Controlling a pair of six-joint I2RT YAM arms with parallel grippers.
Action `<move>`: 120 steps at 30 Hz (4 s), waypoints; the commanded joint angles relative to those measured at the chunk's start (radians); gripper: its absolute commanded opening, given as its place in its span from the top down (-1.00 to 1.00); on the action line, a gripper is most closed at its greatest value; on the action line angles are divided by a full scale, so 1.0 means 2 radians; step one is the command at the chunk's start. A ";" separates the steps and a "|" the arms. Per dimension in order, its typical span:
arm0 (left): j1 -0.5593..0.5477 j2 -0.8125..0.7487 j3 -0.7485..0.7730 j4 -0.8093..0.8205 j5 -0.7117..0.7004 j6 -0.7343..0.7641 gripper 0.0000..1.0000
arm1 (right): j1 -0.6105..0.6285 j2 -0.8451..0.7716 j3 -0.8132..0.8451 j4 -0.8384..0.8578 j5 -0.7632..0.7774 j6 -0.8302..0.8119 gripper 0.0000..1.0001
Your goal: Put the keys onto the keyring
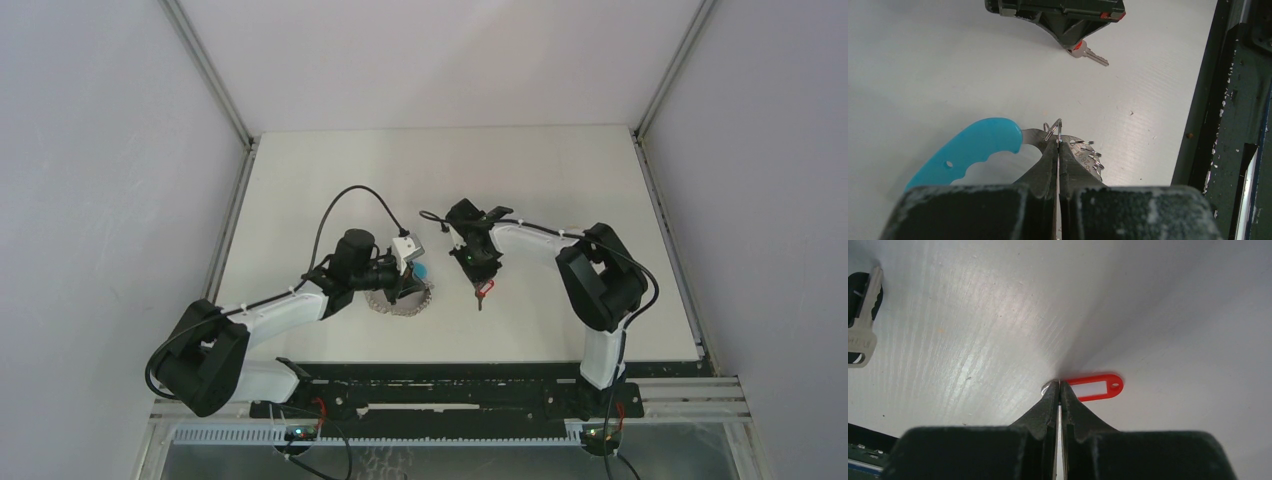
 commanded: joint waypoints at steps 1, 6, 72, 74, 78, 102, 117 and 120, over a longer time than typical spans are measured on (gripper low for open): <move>0.000 -0.004 0.019 0.020 0.015 -0.005 1.00 | 0.001 0.004 0.026 -0.008 0.005 0.011 1.00; 0.000 -0.004 0.019 0.020 0.016 -0.005 1.00 | 0.007 -0.002 0.030 -0.010 0.024 0.010 0.97; 0.000 -0.002 0.018 0.020 0.018 -0.003 0.99 | 0.081 -0.112 -0.154 0.216 0.141 -0.080 0.65; -0.001 -0.002 0.018 0.020 0.018 -0.003 1.00 | 0.079 -0.114 -0.154 0.211 0.145 -0.075 0.68; 0.000 -0.003 0.018 0.020 0.018 -0.003 1.00 | 0.072 -0.122 -0.155 0.199 0.137 -0.064 0.79; 0.000 -0.004 0.018 0.019 0.018 -0.003 1.00 | 0.038 -0.140 -0.149 0.180 0.077 -0.044 1.00; -0.001 -0.001 0.021 0.016 0.019 -0.001 1.00 | 0.022 -0.080 -0.041 -0.012 0.037 -0.030 1.00; -0.001 -0.001 0.022 0.016 0.019 -0.002 0.99 | 0.028 -0.061 -0.018 -0.034 0.054 -0.028 1.00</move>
